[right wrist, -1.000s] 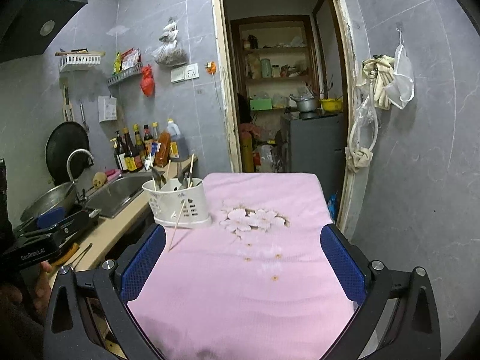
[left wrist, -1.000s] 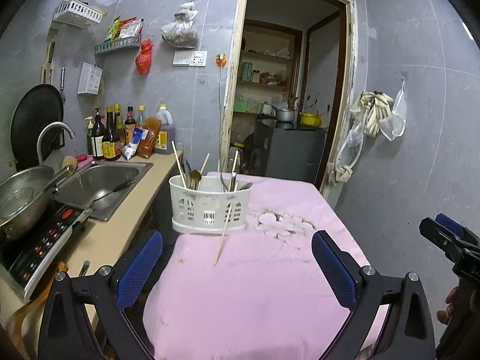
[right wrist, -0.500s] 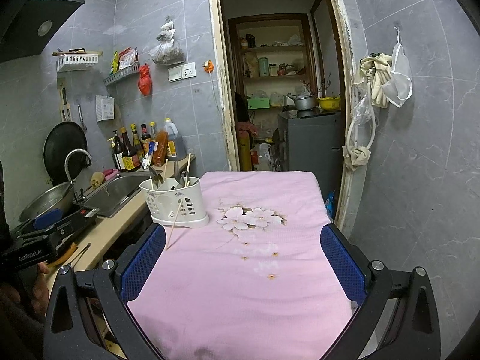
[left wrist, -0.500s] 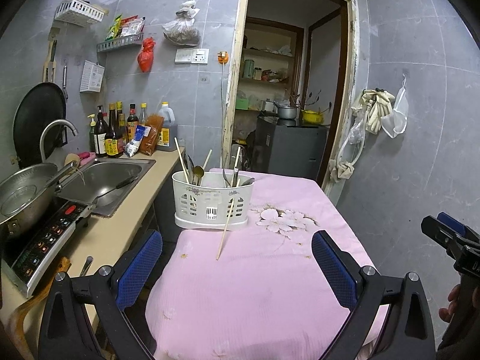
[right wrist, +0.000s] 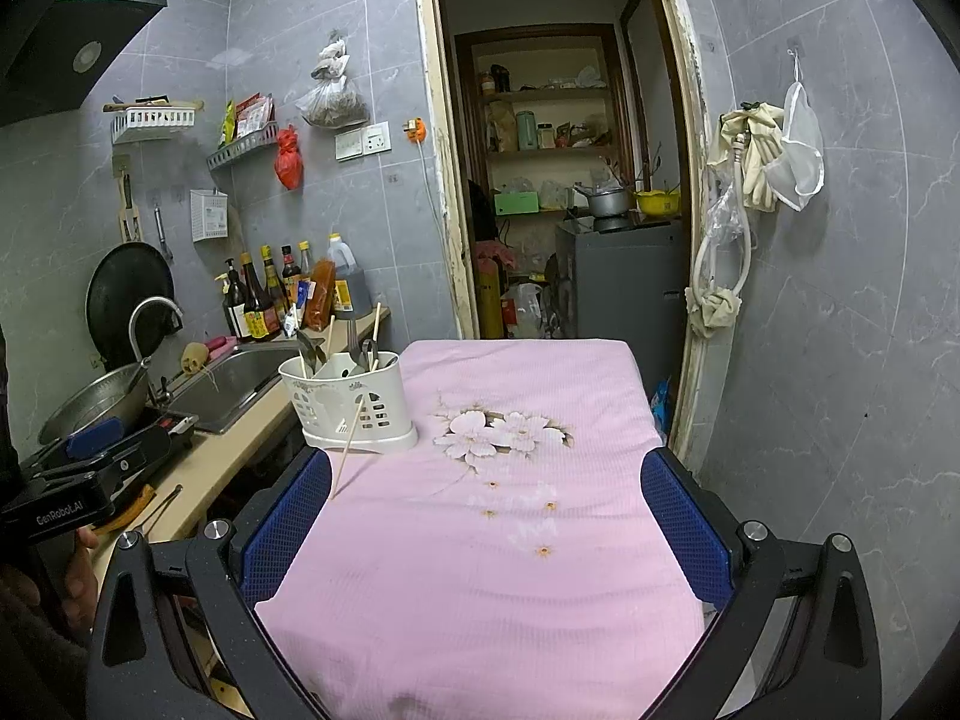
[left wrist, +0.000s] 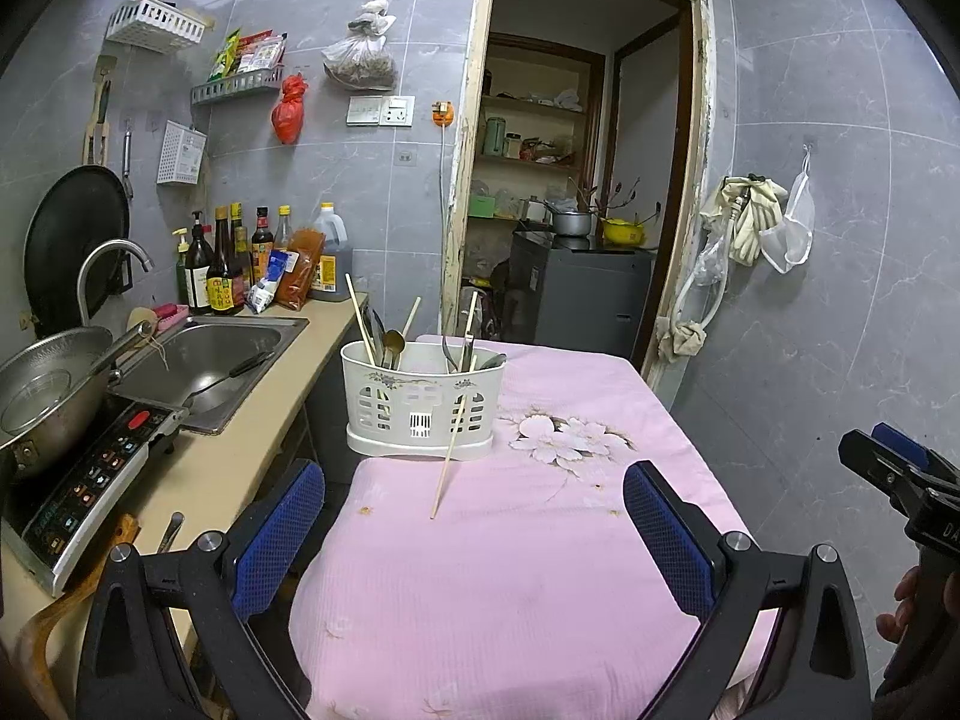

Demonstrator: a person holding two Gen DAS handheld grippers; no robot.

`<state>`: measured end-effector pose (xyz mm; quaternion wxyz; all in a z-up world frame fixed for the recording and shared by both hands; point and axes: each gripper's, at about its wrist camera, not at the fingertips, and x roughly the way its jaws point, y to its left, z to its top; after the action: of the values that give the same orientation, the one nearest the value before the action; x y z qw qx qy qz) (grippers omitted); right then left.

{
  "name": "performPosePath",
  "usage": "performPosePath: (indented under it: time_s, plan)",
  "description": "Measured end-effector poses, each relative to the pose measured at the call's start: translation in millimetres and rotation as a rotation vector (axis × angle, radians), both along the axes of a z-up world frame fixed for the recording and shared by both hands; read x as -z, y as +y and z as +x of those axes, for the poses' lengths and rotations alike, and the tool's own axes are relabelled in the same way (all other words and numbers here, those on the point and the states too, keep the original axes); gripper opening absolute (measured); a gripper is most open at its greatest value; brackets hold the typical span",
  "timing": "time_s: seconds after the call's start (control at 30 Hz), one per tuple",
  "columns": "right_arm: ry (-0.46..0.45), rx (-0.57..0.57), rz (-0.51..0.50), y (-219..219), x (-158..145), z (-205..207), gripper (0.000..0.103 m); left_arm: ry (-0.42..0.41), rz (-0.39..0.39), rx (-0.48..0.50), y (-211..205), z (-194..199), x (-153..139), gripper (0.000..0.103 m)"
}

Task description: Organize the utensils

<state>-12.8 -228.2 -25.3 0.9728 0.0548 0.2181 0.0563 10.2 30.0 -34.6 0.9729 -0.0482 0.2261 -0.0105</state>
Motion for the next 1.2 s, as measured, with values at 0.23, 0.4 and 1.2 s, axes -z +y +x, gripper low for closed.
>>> performPosePath:
  time_s: [0.23,0.4,1.2]
  plan:
    - [-0.001,0.000,0.000,1.0,-0.3,-0.5,0.101,0.000,0.001,-0.001,-0.4,0.3,0.1,0.101]
    - [0.000,0.001,-0.001,1.6,-0.6,-0.6,0.101,-0.001,-0.001,-0.004,-0.2,0.5,0.8,0.101]
    - [0.002,0.002,0.000,4.2,-1.6,-0.9,0.101,0.002,-0.006,-0.007,2.5,0.7,2.6,0.101]
